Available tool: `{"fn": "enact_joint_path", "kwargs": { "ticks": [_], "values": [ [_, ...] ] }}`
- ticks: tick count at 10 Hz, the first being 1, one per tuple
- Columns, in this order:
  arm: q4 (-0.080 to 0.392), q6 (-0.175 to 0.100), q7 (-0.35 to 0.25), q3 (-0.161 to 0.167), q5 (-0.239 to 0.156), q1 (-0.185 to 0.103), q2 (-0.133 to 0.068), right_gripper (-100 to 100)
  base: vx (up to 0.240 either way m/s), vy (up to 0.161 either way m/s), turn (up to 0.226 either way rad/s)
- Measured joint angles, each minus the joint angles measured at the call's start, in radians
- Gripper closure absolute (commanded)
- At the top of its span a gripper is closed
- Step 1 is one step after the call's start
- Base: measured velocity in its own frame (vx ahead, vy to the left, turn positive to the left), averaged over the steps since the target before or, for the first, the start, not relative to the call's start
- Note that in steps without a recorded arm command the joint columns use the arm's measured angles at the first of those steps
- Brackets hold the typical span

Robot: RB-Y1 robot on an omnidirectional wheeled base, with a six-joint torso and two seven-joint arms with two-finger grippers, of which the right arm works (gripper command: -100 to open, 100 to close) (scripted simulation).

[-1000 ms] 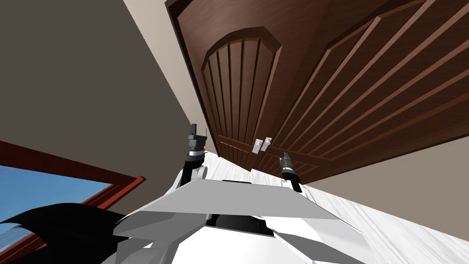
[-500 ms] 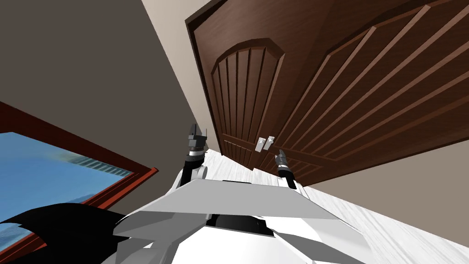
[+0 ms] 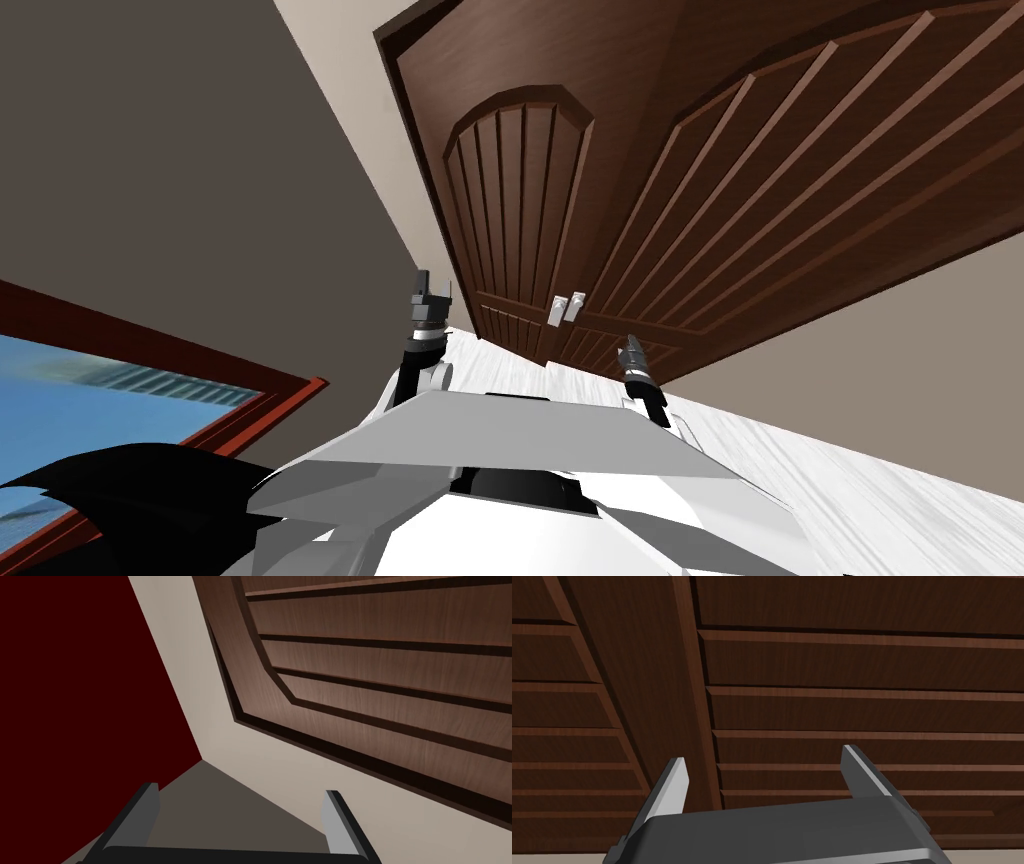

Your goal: Pull the door open

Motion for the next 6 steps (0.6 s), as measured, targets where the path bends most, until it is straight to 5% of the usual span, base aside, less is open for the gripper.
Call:
{"fn": "enact_joint_path", "kwargs": {
  "ticks": [3,6],
  "values": [
    [0.017,0.009,0.006,-0.041,-0.007,0.002,-0.021,-100,0.160,-0.032,-0.007],
    [0.014,0.004,0.008,-0.025,-0.006,-0.015,-0.007,-100,0.184,-0.058,0.089]
  ]
}}
